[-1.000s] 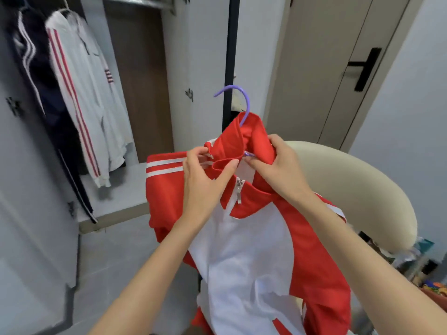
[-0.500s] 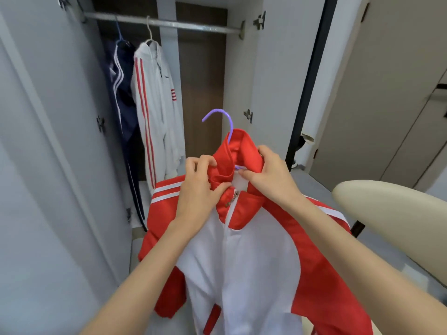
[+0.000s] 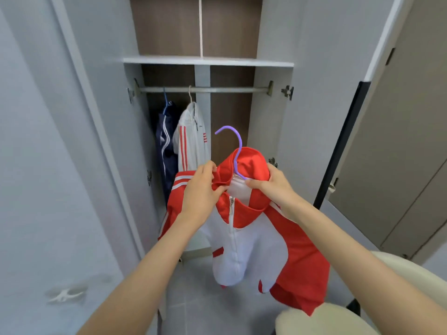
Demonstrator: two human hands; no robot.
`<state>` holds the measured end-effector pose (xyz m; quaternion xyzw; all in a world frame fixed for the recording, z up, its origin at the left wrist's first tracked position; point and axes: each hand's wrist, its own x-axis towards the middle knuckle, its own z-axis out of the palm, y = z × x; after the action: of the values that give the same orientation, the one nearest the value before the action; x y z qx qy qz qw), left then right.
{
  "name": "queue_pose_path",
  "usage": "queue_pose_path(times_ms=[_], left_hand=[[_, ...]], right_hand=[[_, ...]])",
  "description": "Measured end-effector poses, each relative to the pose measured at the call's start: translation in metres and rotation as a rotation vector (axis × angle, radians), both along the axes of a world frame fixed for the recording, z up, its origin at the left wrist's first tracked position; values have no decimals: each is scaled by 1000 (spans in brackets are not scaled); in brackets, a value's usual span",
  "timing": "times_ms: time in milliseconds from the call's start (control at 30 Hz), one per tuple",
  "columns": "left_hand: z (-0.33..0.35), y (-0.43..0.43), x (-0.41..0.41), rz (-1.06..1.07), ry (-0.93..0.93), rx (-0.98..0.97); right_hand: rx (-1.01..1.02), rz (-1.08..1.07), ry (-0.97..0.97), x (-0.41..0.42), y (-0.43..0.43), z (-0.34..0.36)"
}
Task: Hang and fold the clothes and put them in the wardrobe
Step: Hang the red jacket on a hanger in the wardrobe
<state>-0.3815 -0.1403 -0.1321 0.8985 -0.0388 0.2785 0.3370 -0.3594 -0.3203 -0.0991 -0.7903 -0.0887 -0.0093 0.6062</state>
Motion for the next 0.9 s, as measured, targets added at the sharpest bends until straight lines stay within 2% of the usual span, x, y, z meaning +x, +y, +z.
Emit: queue_pose_path(times_ms=[167, 233, 333, 400, 500, 600, 700, 767, 833, 900], left_hand=[[60, 17, 8, -21, -18, 150], [70, 23, 11, 47, -26, 97], [72, 37, 20, 187, 23, -99], [71, 39, 28, 185, 58, -189], [69, 30, 49, 180, 94, -354], [68, 24, 80, 121, 214, -516], [70, 11, 103, -132, 374, -363], [69, -5, 114, -334, 450, -145], [64, -22, 126, -388, 483, 89], [63, -34, 139, -340, 402, 123]], right_hand=[[-18, 82, -26, 5, 11, 62], [-191, 126, -77, 9, 2, 71], [-614, 218, -145, 18, -21, 72], [-737, 266, -111, 21, -33, 63], [-672, 359, 12, 28, -38, 46], [-570, 403, 71, 47, -45, 40], [-499, 375, 85, 76, -58, 41], [-457, 388, 130, 95, -66, 42], [-435, 433, 156, 113, -73, 45], [-408, 473, 133, 130, -77, 47]])
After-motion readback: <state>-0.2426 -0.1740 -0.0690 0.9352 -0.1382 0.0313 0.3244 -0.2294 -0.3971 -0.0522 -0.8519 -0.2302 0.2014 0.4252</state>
